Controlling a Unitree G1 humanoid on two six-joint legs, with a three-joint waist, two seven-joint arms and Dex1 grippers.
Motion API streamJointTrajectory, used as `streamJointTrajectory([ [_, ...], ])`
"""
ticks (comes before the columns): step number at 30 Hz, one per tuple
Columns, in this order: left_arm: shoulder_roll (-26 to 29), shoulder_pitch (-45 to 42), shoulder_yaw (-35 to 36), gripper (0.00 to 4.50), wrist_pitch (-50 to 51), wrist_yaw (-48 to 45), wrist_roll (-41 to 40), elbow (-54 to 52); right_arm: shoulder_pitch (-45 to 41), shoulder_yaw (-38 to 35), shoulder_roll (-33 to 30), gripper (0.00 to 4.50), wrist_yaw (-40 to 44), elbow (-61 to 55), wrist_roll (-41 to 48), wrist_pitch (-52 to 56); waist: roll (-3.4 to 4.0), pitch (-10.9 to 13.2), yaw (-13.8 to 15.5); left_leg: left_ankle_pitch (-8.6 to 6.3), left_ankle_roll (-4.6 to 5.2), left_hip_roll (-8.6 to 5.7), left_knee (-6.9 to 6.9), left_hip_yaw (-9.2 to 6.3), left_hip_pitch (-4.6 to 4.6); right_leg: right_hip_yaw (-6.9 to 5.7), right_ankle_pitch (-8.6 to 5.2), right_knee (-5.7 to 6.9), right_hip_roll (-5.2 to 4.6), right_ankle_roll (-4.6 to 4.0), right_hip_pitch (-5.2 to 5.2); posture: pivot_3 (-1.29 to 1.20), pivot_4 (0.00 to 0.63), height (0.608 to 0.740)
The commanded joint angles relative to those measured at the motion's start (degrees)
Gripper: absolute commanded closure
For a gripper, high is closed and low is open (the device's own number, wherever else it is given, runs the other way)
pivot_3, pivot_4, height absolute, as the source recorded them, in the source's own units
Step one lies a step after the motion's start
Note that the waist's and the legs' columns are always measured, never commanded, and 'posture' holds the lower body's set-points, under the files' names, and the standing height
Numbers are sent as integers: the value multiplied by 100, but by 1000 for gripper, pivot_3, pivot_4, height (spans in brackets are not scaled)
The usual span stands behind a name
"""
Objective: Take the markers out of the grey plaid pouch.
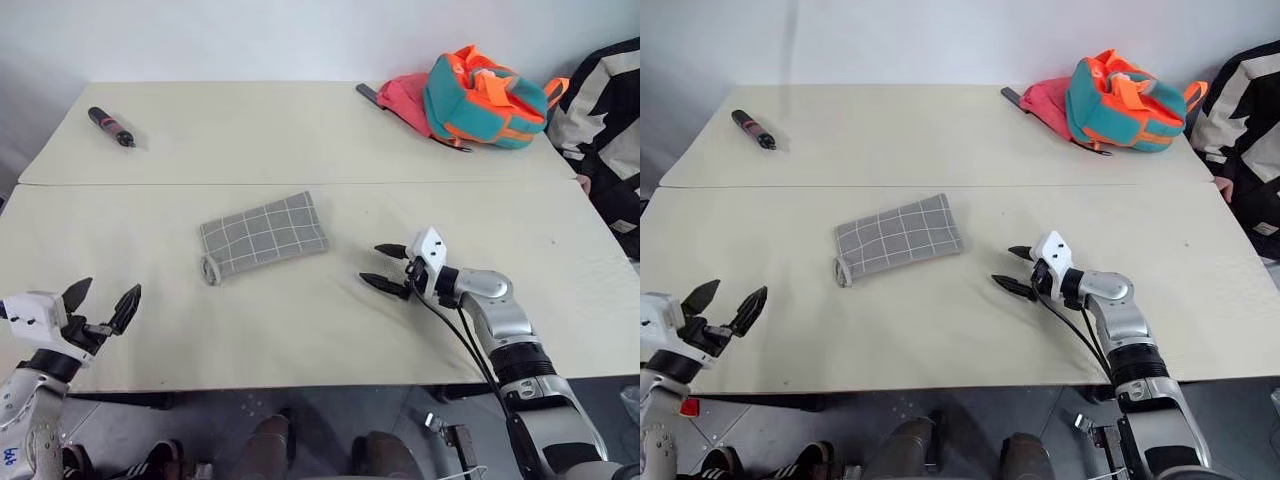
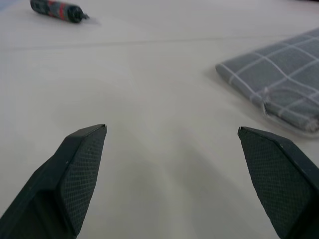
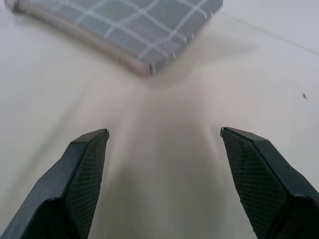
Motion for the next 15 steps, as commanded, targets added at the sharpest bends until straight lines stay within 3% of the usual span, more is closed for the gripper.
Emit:
streamJointTrajectory([
  [1,23,34,38,8,-132,20,11,-307,-16,-73,58,758,-4,-326,115,53,0,0,4,0,0,-1,0,0,0,1,0,0,-1,0,-1,0,150,740],
  [8,66,27,-265,8,-130,2,288,-476,-190,-8,416,758,-122,-568,152,297,0,0,1,-1,-1,-3,0,2,0,5,0,0,0,0,-2,0,150,740],
  [11,44,-86,-330,0,-193,27,372,-376,-501,124,799,1382,-332,-265,-33,185,0,0,-39,-2,-4,4,-2,9,1,16,1,6,8,-1,-13,0,150,740],
  [15,181,-212,-531,0,-493,-11,840,-150,-1117,219,1434,2676,-1109,587,-462,-286,-2,-1,-52,2,-3,12,-5,17,0,34,1,17,18,-3,-30,0,150,740],
])
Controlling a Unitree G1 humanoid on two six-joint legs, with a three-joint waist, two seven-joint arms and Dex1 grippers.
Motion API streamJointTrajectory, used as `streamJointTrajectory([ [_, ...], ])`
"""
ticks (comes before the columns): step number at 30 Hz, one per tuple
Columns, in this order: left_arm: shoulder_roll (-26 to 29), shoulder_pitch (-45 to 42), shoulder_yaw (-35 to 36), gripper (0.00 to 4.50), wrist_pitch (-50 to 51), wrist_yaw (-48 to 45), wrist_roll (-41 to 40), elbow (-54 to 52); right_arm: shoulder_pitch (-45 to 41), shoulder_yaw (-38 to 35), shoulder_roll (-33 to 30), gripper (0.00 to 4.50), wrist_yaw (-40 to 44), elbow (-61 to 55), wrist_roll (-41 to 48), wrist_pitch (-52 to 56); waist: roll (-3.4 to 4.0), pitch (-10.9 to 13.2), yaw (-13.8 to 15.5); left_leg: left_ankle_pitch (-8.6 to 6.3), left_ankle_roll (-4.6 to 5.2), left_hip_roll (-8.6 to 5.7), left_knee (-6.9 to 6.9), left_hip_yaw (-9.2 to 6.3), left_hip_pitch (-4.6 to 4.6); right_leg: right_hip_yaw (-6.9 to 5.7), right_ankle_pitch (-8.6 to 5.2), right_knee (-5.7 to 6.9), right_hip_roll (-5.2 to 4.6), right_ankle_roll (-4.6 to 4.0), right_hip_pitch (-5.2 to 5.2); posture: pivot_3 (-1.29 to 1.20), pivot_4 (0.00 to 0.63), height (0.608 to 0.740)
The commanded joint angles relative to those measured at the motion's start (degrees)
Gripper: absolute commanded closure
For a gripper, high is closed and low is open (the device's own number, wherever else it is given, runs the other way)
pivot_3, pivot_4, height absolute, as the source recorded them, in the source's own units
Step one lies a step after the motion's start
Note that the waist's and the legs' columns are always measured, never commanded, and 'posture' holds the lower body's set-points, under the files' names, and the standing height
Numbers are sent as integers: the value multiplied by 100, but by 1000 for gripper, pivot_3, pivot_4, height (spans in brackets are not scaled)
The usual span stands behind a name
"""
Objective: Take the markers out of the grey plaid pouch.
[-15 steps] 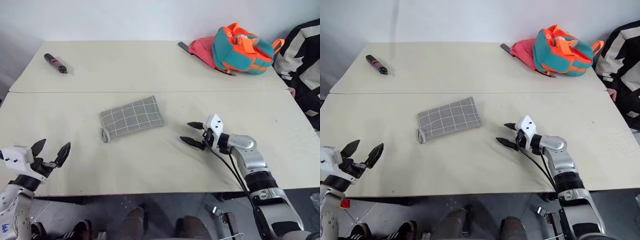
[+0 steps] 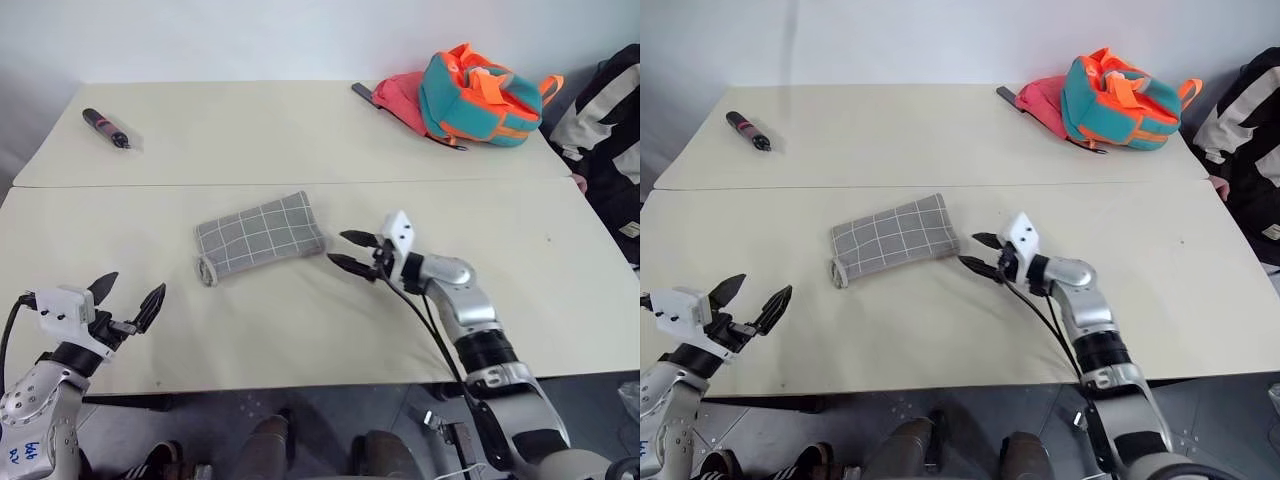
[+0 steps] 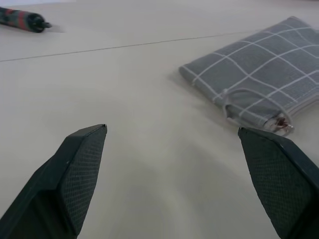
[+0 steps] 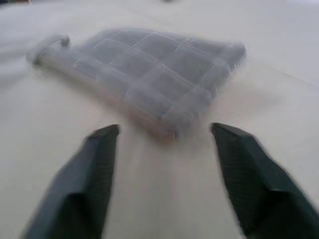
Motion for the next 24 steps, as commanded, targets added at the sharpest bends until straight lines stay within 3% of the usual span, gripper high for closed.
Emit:
streamJointTrajectory([
  [1,180,-96,-131,0,-393,4,414,210,-592,60,496,3077,-891,854,-422,-567,-1,-1,-11,4,6,1,0,2,0,5,0,4,3,0,-3,0,150,740],
  [5,312,-264,-250,0,-703,-41,701,563,-1119,69,770,4436,-1906,1888,-942,-1143,-7,-4,-5,11,6,1,-9,9,-3,26,1,24,6,-1,-30,0,150,740],
  [14,645,-792,-680,0,-1731,29,1536,1545,-1807,515,926,4436,-2529,3444,-1841,-1849,-12,-7,-103,17,6,15,-22,38,-1,69,2,38,19,-3,-55,0,150,740],
  [19,1020,-1164,-937,0,-2504,170,2178,2197,-1838,722,913,4436,-2692,3731,-2192,-1869,-16,-10,-117,20,0,36,-29,47,7,78,3,75,35,-5,-63,0,150,740],
  [24,1566,-1834,-1663,0,-3590,414,3267,3181,-1787,765,856,4436,-2604,3768,-2268,-1840,-22,-14,-104,19,-13,62,-29,52,15,83,6,83,57,-10,-66,0,150,740],
])
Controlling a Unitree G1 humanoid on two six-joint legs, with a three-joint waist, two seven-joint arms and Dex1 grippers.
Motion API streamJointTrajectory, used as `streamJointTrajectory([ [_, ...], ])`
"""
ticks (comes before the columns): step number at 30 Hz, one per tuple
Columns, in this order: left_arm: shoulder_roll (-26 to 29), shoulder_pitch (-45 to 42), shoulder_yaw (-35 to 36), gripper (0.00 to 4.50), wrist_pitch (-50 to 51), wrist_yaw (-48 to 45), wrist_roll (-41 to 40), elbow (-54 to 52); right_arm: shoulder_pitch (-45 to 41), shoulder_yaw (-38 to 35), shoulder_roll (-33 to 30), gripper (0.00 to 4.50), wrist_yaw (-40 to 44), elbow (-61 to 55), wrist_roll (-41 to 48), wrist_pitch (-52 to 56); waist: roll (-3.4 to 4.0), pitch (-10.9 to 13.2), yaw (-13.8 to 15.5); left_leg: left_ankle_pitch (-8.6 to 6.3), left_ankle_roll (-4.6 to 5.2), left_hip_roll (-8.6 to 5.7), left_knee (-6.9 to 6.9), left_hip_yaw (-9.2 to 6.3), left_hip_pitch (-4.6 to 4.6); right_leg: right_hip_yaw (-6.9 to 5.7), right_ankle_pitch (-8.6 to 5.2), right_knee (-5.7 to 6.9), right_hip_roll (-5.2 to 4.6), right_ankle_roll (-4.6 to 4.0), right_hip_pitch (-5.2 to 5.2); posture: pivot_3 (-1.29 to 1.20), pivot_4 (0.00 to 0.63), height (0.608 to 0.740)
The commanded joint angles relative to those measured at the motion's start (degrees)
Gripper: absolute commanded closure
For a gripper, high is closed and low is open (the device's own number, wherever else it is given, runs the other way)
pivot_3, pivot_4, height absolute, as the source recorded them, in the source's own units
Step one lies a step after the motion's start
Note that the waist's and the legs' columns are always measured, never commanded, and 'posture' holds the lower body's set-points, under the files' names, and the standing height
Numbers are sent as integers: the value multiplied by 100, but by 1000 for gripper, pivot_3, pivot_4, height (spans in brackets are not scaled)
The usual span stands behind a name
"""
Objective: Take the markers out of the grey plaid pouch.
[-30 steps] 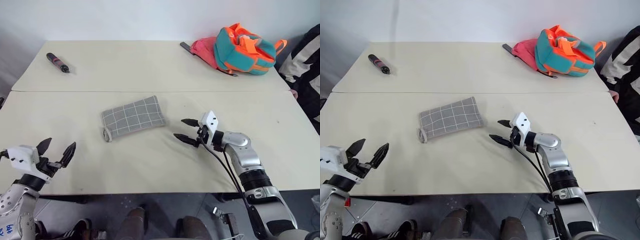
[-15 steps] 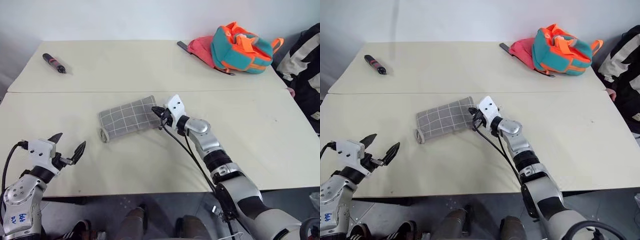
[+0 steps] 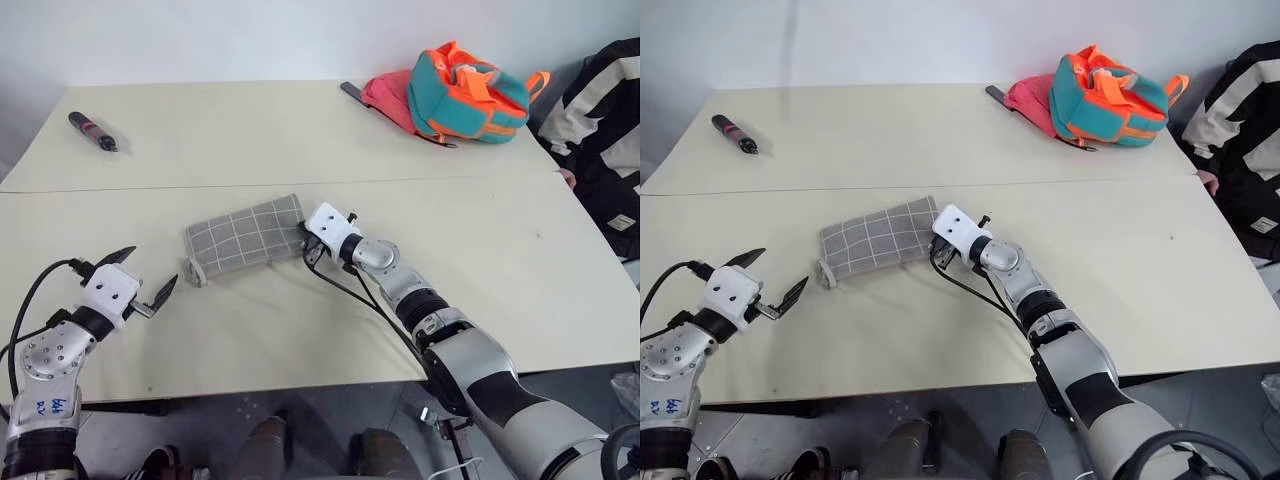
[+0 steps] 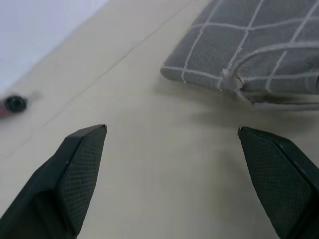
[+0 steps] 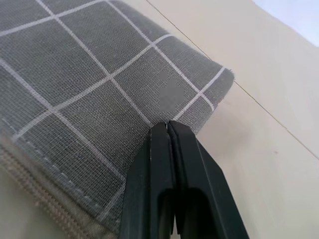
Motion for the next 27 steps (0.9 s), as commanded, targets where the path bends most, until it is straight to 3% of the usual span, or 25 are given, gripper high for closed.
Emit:
streamJointTrajectory([
  [1,256,-396,-474,0,-796,192,661,545,66,14,-41,4436,105,109,-60,79,0,-1,3,-1,-1,1,-2,1,1,1,0,0,0,-1,0,0,150,740],
  [11,183,-1811,-1798,0,-1838,637,1768,2231,118,-97,-76,4436,240,-85,48,77,2,-5,71,-2,-4,-1,-13,15,51,3,2,33,-11,-3,12,0,150,740],
  [20,-56,-2259,-2184,0,-2230,399,1558,2737,187,-137,-84,4436,277,-156,75,84,9,-14,117,-4,-2,0,-19,43,70,2,2,41,-24,-3,12,0,150,740],
  [23,-87,-2161,-2100,676,-2182,177,1254,2713,210,-156,-111,4500,282,-189,93,83,9,-14,119,-4,-2,1,-19,48,70,2,2,45,-25,-3,12,0,150,740],
  [27,-61,-2033,-2075,1991,-2149,21,1084,2597,234,-192,-153,4500,316,-226,132,103,9,-15,101,-5,-2,6,-19,55,70,1,2,47,-23,-3,12,0,150,740],
])
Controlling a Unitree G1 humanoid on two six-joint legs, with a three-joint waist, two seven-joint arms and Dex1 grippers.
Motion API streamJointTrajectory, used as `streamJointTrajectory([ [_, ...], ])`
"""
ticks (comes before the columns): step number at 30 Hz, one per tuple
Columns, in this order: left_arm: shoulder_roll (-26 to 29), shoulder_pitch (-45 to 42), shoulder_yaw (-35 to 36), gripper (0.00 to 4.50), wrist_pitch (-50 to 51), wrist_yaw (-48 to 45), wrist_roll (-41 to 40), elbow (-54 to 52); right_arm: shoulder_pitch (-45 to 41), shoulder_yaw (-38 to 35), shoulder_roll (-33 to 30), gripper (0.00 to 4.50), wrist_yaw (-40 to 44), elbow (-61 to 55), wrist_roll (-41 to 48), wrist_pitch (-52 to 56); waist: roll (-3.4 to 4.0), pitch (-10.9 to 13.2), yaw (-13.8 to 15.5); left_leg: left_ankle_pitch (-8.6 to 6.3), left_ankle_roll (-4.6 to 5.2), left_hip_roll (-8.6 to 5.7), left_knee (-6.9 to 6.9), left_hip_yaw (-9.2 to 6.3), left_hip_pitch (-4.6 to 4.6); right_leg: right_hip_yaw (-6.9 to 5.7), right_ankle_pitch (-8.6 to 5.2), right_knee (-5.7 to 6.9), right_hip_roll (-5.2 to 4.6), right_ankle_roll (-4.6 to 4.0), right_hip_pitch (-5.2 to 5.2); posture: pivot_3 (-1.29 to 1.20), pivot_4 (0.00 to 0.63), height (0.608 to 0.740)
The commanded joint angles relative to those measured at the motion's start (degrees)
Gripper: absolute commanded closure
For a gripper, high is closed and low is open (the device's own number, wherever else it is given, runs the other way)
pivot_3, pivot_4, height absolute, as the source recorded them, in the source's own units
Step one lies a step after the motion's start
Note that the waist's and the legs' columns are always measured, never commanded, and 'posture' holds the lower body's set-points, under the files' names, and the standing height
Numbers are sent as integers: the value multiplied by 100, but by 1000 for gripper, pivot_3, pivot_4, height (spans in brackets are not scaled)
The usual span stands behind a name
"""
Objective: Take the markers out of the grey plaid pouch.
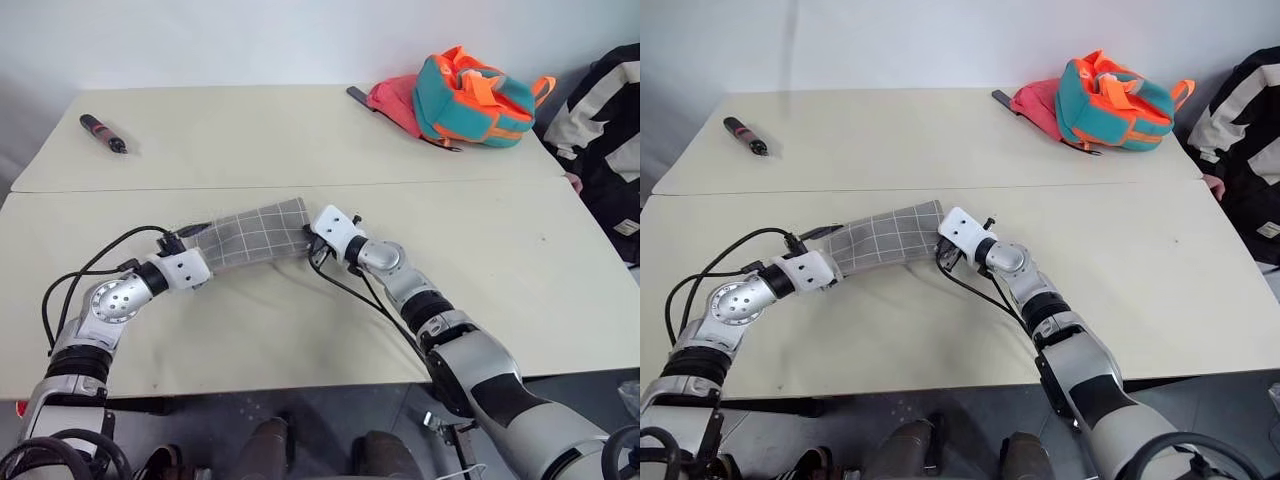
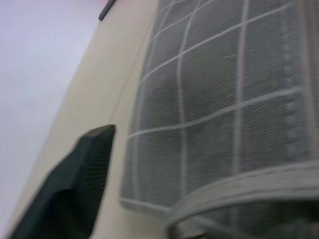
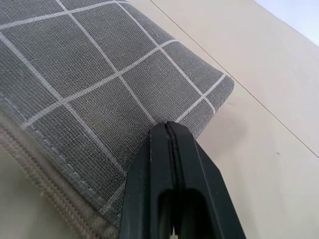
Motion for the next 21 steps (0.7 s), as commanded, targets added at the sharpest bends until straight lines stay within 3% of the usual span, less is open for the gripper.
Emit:
streamJointTrajectory([
  [1,-40,270,-158,2356,71,-338,-136,-22,109,-58,-77,4500,112,-99,48,60,0,0,-18,0,0,1,0,1,0,0,0,0,0,0,0,0,150,740],
  [6,-77,416,-112,3921,267,-541,-407,-321,114,-101,-148,4500,301,-224,141,83,1,-1,-42,0,1,1,0,3,1,0,0,-1,-1,0,0,0,150,740],
  [8,-180,542,64,4454,637,-706,-842,-729,137,-277,-261,4121,697,-571,429,-27,1,-1,-49,-1,2,1,0,5,1,0,0,-1,-2,0,1,0,150,740],
  [13,-282,843,220,4500,1514,-816,-1150,-1681,411,-255,-594,2574,1658,-1957,897,-25,1,0,-99,-5,8,-2,2,11,-4,-3,0,-7,-11,0,-1,0,150,740],
  [18,-429,1091,270,4500,2409,-835,-1221,-2559,997,364,-1340,791,2802,-3383,722,-543,0,0,-92,-6,11,1,6,14,-4,-7,0,-10,-11,0,-1,0,150,740],
  [20,-482,1204,245,4500,2729,-859,-1228,-2984,1135,430,-1459,79,2628,-3735,556,-797,-1,0,-97,-9,14,-1,7,21,-4,-7,0,-15,-15,0,0,0,150,740],
  [21,-493,1263,232,4500,2862,-864,-1208,-3168,1179,505,-1501,79,2593,-3856,458,-936,-1,0,-97,-9,15,0,8,25,-5,-8,0,-18,-17,0,-1,0,150,740],
])
